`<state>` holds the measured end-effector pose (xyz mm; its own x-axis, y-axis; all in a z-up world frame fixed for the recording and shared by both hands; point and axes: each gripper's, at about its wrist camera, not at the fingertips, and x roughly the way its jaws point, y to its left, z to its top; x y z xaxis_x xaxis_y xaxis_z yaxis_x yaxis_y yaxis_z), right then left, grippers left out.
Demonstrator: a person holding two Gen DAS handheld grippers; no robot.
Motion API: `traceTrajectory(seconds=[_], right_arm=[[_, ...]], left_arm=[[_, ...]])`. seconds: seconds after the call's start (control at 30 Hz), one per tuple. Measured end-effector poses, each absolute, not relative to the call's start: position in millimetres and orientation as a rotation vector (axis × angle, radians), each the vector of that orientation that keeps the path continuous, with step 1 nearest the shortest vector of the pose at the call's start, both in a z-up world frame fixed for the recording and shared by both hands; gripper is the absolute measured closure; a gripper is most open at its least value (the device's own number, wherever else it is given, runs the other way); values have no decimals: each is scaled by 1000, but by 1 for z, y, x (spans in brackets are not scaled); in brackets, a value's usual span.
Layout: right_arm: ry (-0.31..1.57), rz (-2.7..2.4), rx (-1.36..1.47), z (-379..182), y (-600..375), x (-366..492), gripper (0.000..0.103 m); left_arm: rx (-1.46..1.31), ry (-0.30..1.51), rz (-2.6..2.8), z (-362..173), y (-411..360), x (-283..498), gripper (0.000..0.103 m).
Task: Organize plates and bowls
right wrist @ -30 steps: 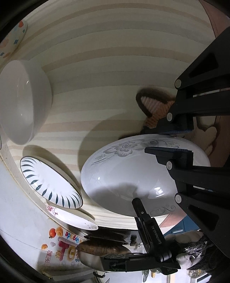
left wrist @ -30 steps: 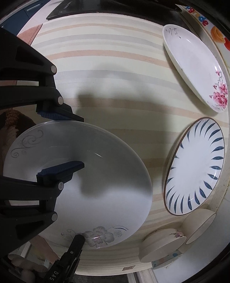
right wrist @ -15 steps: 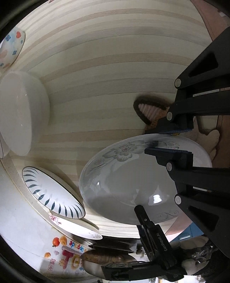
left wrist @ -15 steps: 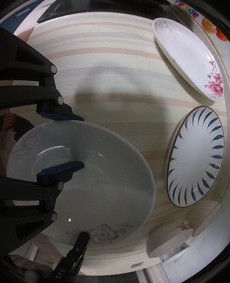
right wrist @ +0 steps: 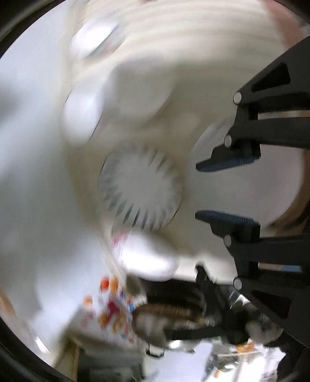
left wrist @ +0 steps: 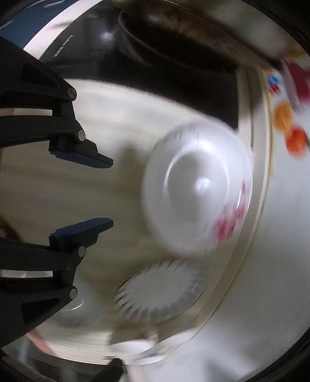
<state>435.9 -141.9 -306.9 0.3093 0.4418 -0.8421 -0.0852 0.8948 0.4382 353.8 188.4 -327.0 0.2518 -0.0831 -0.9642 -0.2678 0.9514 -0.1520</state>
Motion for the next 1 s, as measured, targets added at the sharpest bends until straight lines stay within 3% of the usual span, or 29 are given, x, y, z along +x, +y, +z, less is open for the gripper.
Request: traceTrajectory(seconds=[0.23,0.43,0.63,1.0], right_arm=[[1202,512,134,-350,2,580,64],[1273,538,29,-401,56,651,66],[1306,544,39,-427,60,672,83],[1315,594,121,-418,30,652,87]], left_arm=[[-361,1334,265,-364,231,389,62],[-400,1345,269,-382,244,403,62],[-418,1307,283,-380,248,398,65],[-419,1277,242,-344,238,351,67]])
